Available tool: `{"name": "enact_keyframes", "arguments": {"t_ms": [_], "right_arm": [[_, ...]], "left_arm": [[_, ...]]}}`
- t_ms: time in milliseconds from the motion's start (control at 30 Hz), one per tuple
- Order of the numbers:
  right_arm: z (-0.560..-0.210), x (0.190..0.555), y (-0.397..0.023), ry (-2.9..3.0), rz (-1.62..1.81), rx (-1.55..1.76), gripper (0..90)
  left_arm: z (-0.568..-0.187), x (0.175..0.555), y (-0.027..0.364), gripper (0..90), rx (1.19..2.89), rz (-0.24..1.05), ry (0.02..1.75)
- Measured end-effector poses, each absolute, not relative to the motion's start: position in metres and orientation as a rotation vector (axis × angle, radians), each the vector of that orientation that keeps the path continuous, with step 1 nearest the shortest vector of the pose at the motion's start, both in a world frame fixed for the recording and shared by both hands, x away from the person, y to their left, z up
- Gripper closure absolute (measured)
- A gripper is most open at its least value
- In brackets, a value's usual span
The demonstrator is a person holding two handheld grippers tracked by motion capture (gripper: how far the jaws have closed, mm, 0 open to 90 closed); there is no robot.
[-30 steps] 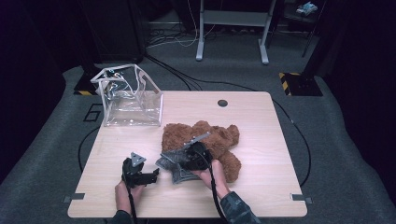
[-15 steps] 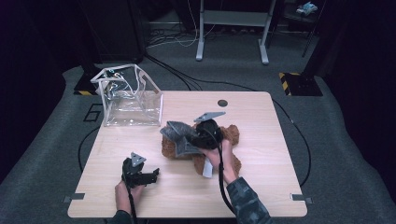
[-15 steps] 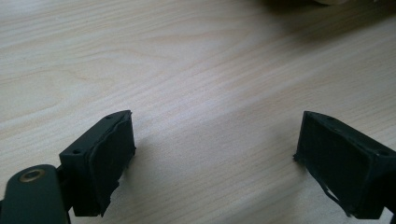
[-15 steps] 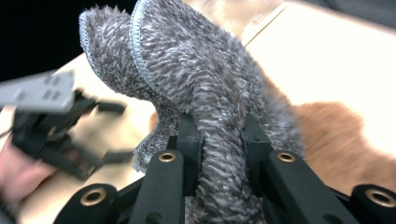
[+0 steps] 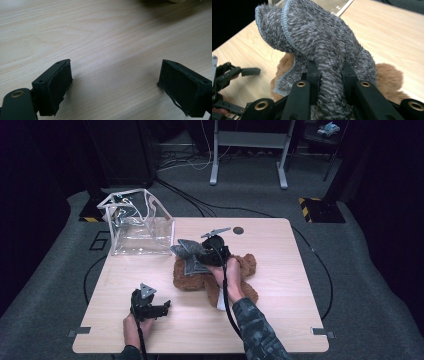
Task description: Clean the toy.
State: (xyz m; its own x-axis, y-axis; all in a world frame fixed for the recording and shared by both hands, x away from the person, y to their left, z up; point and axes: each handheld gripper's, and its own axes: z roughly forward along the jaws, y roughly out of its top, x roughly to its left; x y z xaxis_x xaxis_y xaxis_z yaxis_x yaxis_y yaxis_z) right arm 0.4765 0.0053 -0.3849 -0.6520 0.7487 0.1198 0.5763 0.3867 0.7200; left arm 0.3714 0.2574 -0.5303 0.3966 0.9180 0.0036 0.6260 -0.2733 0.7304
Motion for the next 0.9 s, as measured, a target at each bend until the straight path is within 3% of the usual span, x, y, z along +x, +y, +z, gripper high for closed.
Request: {"name": "enact_keyframes", "arguments": {"t_ms": [900], "right_arm": [[-0.449,0.420,0.012,2.634,1.081,1.105,74.6]], "left_arm": [[-0.531,0.372,0.257,11.2,1.999,0.584,1.313]]}}
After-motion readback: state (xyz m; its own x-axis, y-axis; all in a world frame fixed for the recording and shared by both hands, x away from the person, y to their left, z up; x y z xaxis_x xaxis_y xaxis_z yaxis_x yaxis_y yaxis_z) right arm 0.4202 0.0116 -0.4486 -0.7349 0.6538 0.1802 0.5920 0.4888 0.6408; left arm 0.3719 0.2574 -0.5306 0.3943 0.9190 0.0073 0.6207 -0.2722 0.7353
